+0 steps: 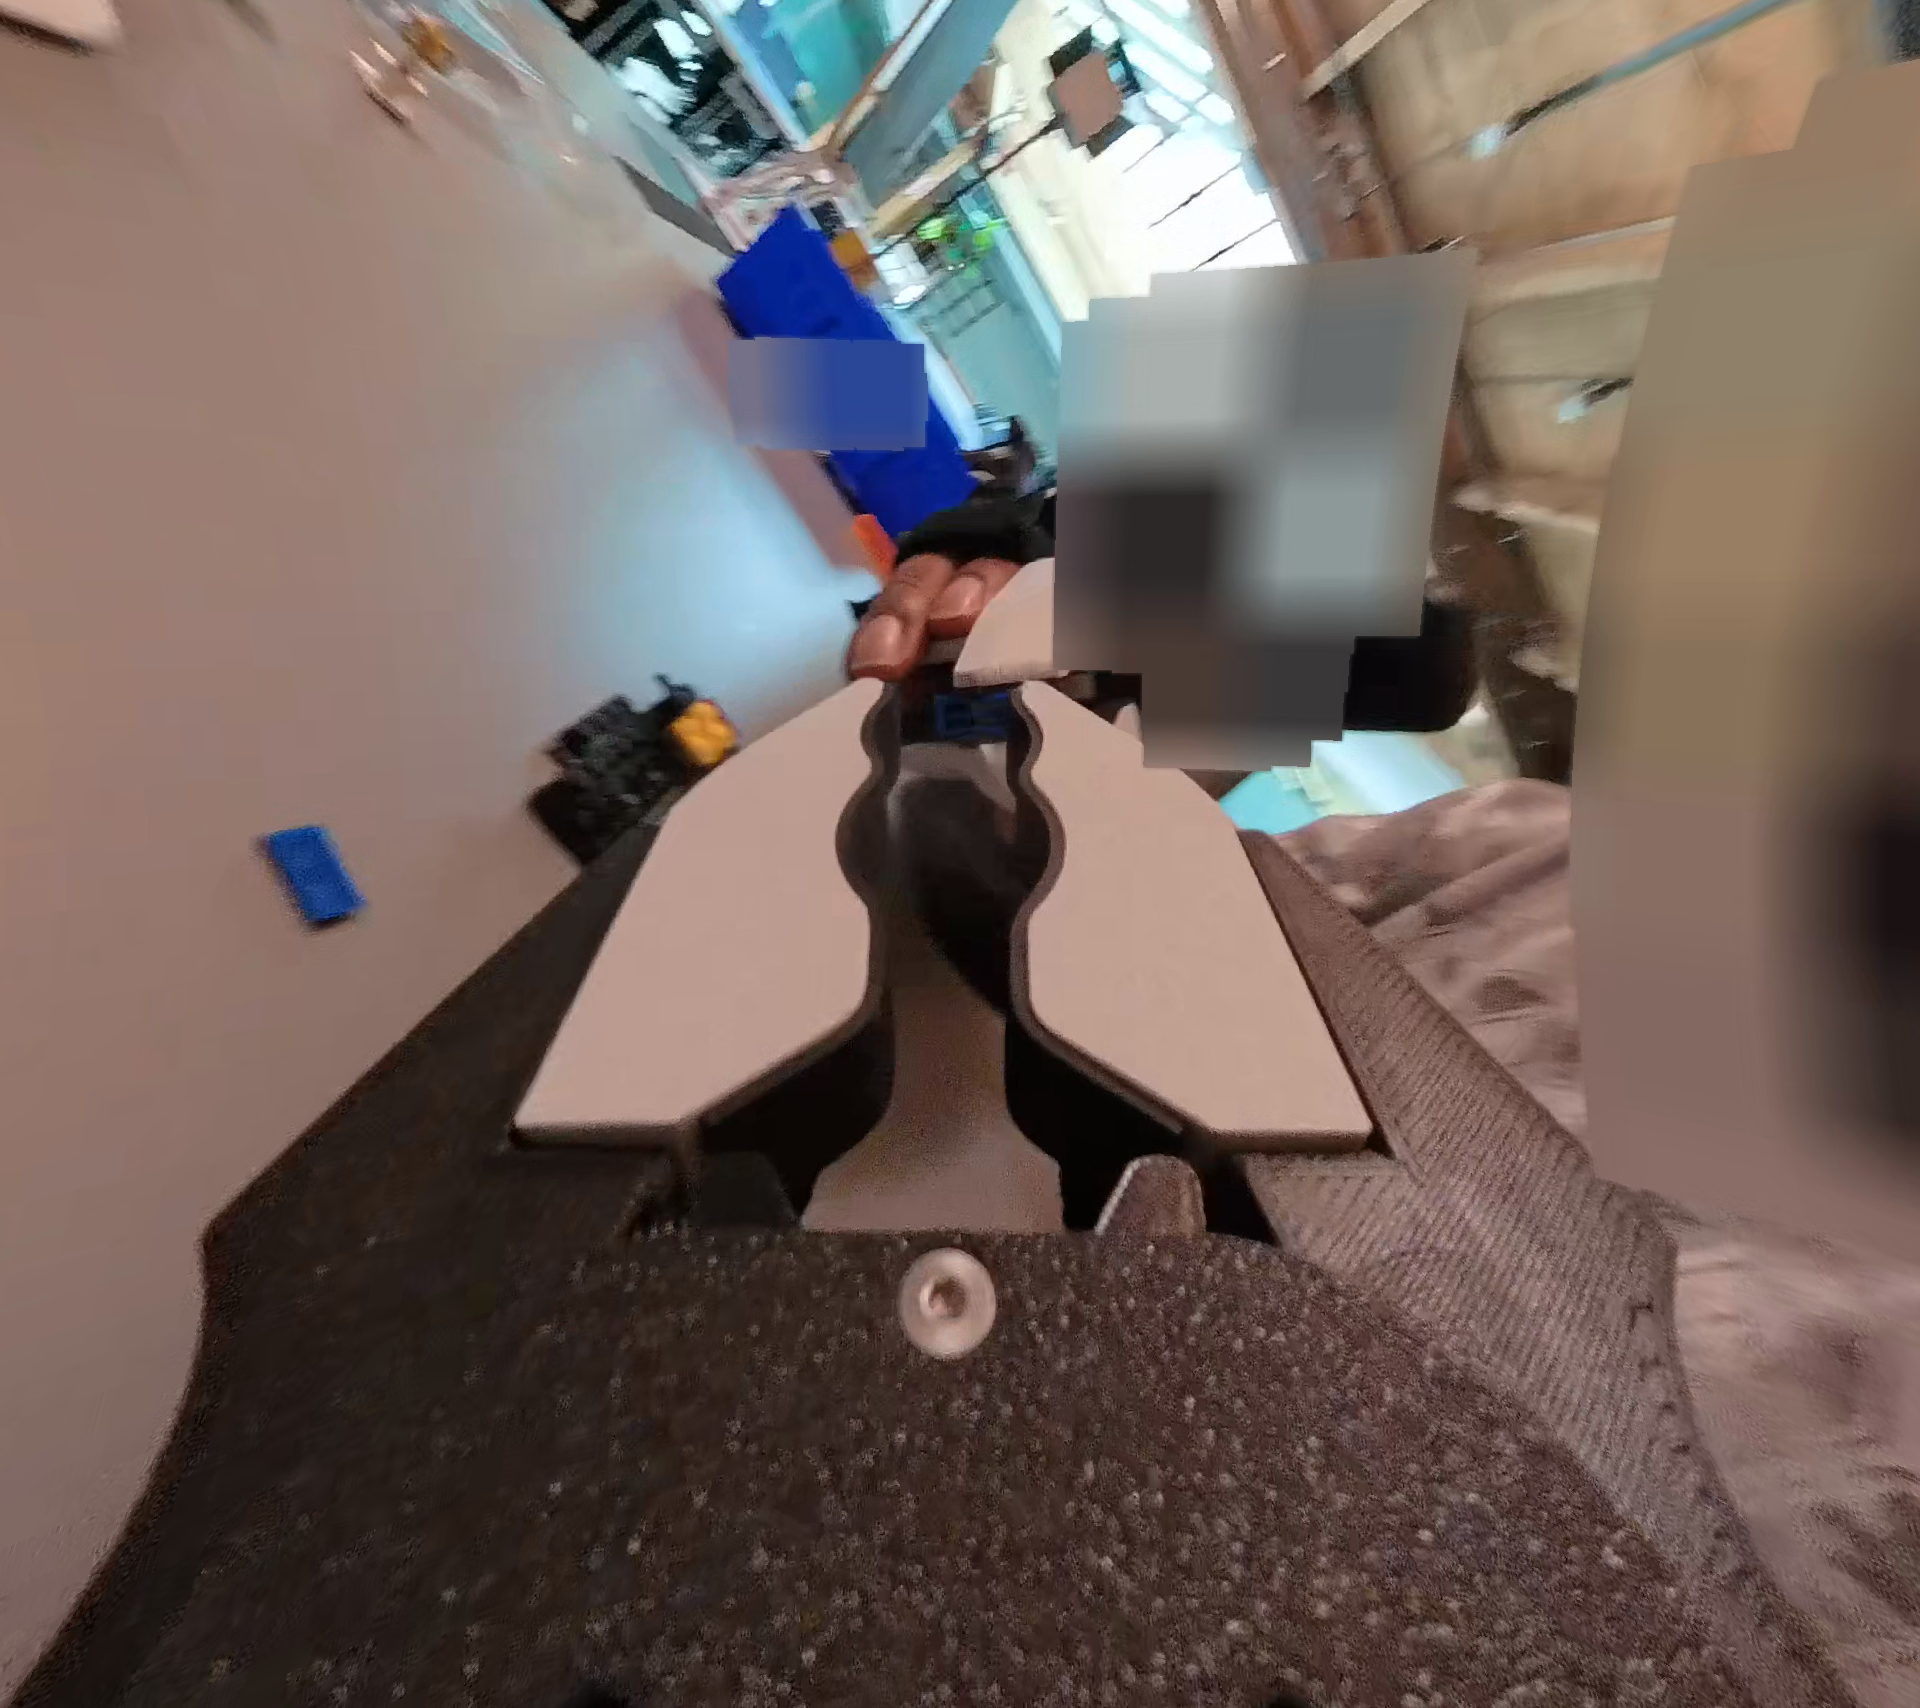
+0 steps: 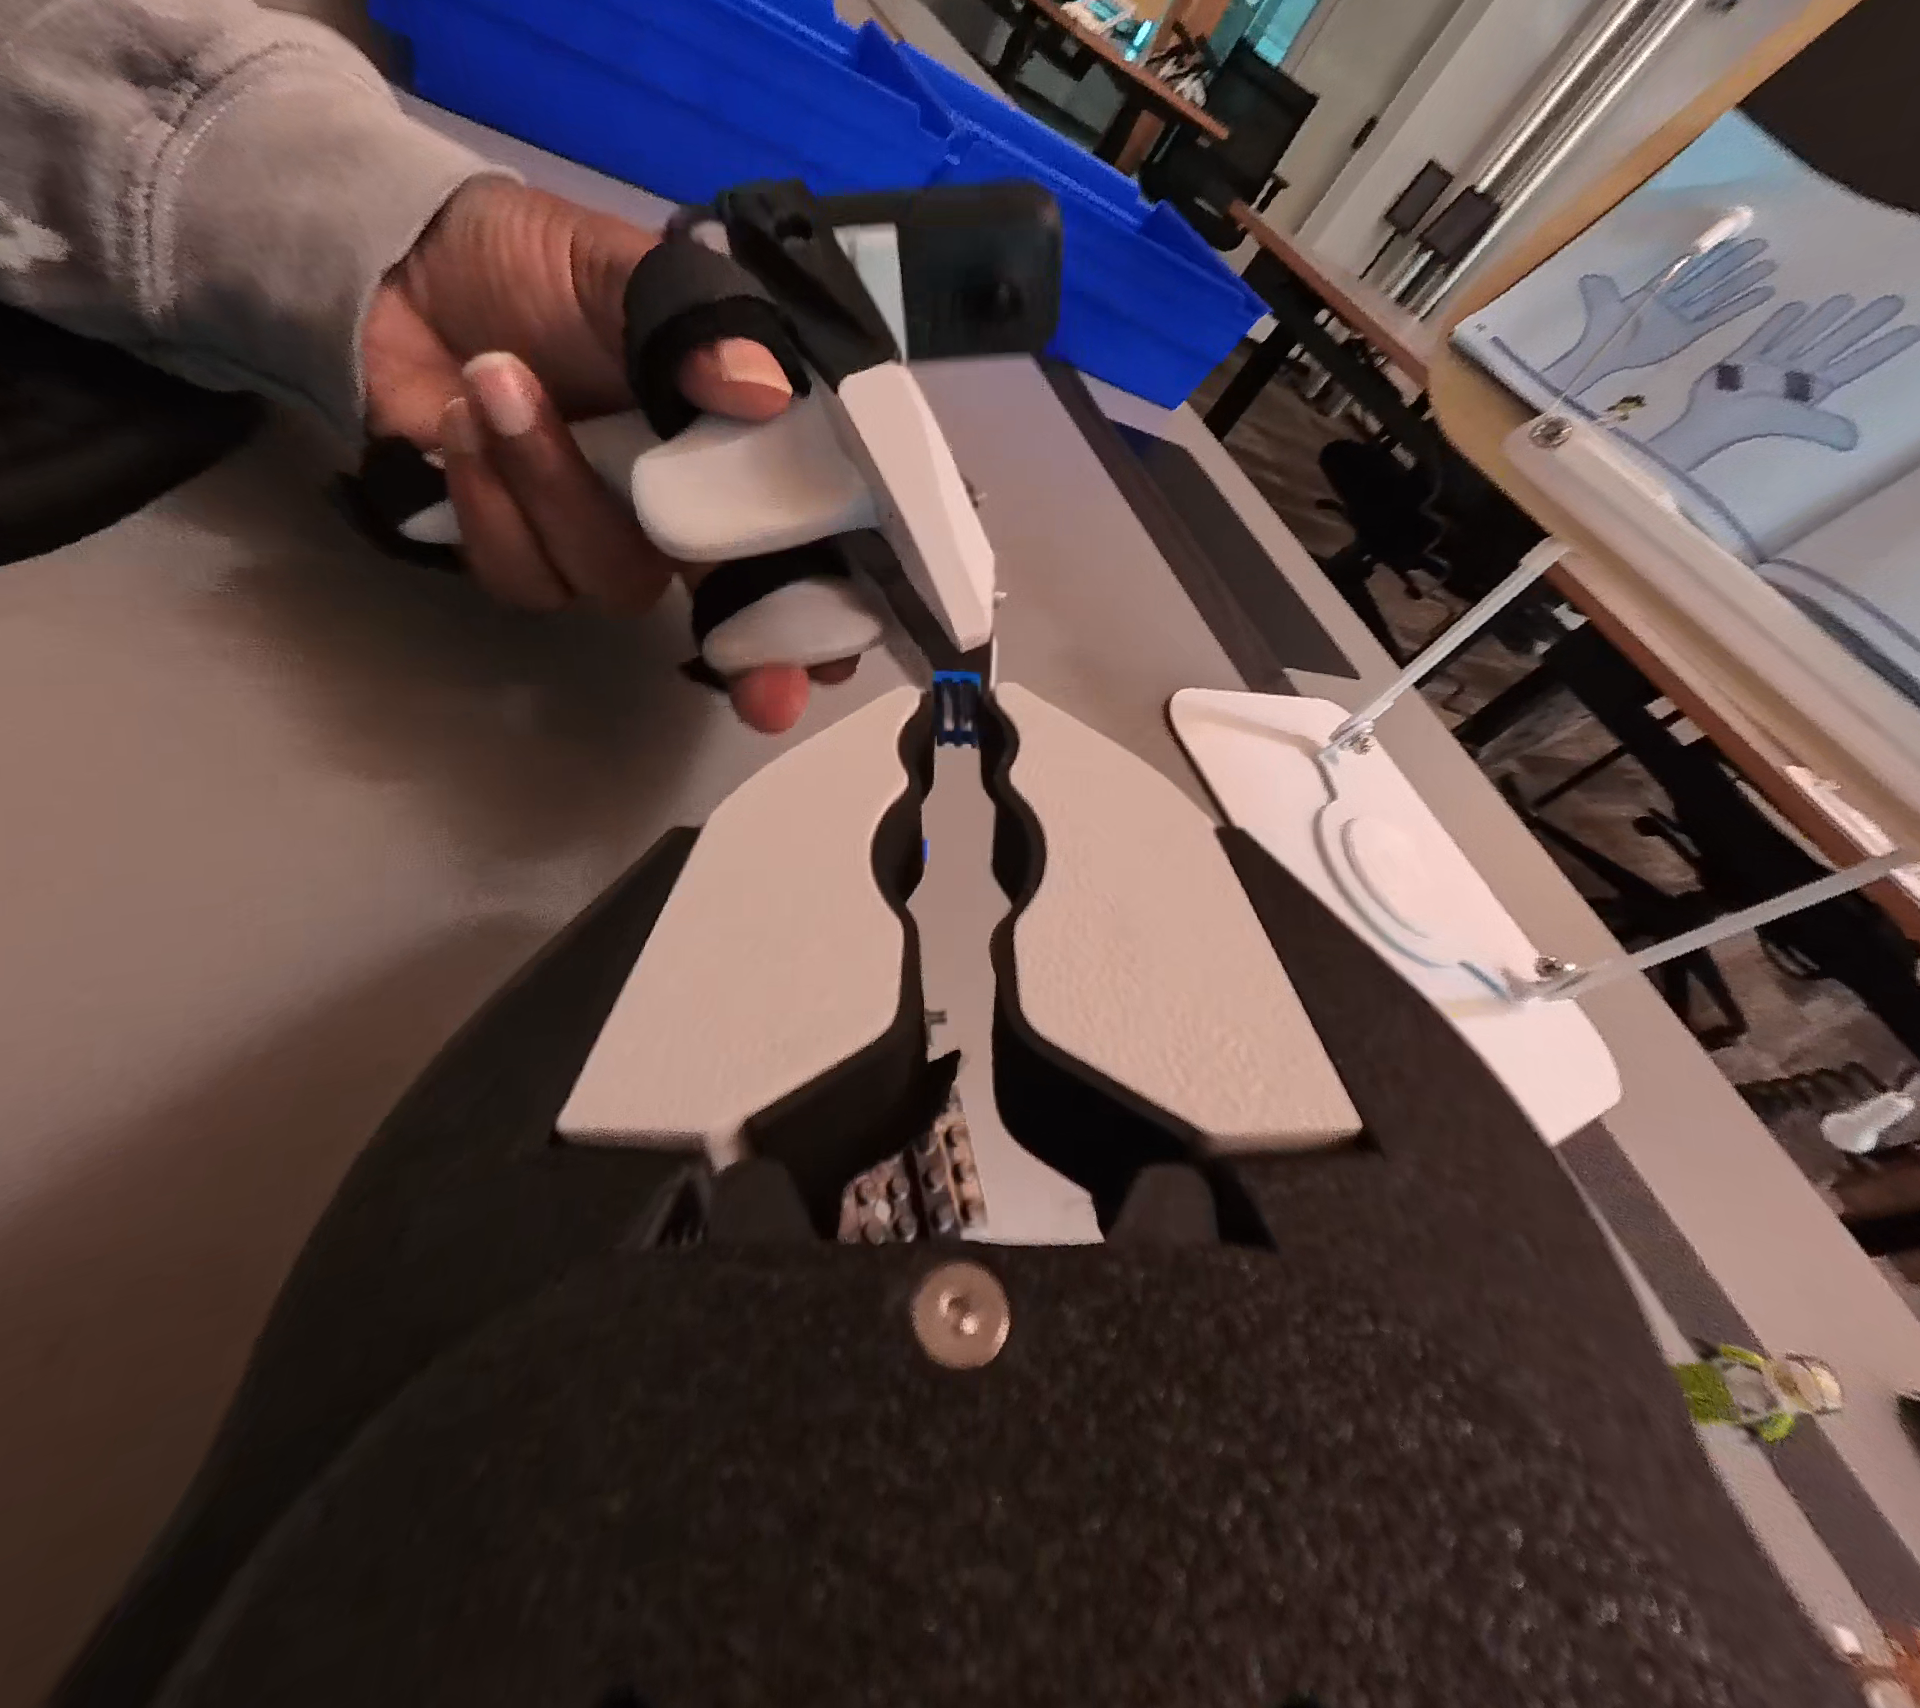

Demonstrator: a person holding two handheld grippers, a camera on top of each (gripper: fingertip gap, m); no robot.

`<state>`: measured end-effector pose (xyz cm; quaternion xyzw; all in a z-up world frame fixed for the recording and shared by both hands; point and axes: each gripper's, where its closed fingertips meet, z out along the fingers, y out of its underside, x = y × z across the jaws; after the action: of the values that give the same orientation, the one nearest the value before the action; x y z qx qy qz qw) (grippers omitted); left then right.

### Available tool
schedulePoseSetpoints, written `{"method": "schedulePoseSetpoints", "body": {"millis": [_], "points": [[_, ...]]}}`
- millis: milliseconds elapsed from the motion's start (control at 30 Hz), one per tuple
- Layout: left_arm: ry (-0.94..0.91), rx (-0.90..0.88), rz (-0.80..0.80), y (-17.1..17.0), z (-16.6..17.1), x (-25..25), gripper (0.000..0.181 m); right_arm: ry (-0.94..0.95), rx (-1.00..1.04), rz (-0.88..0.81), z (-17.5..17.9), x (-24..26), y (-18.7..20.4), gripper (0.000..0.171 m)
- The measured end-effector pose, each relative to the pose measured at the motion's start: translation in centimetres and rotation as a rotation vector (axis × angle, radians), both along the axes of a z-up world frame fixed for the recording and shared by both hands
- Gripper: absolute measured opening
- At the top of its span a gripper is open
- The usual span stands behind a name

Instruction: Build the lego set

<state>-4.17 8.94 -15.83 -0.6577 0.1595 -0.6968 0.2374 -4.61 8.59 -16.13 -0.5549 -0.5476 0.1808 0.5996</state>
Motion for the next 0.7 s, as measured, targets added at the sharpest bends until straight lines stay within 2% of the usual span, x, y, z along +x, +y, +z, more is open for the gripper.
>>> {"method": "schedulePoseSetpoints", "body": {"millis": [100,200,300,433,533,700], "points": [[0.217,0.190,0.077,1.1,-1.3,-1.2,0.020,-0.143,-0.051,-0.007,-1.7,0.6,1.1,0.008],[0.432,0.365,0.143,2.2,-2.6,-2.5,0.021,-0.414,-0.096,0.047,-4.1,1.2,2.7,0.008],[0.538,0.450,0.179,2.6,-3.4,-3.1,0.020,-0.715,-0.188,0.134,-6.5,2.1,4.7,0.008],[0.707,0.558,0.197,2.7,-5.5,-4.0,0.019,-1.023,-0.329,0.185,-8.7,3.4,6.6,0.008],[0.833,0.670,0.211,3.1,-6.5,-4.9,0.018,-1.116,-0.435,0.178,-9.8,3.7,6.8,0.008],[0.847,0.710,0.224,3.4,-6.4,-5.0,0.018,-1.125,-0.496,0.154,-10.3,3.8,6.9,0.011]]}}
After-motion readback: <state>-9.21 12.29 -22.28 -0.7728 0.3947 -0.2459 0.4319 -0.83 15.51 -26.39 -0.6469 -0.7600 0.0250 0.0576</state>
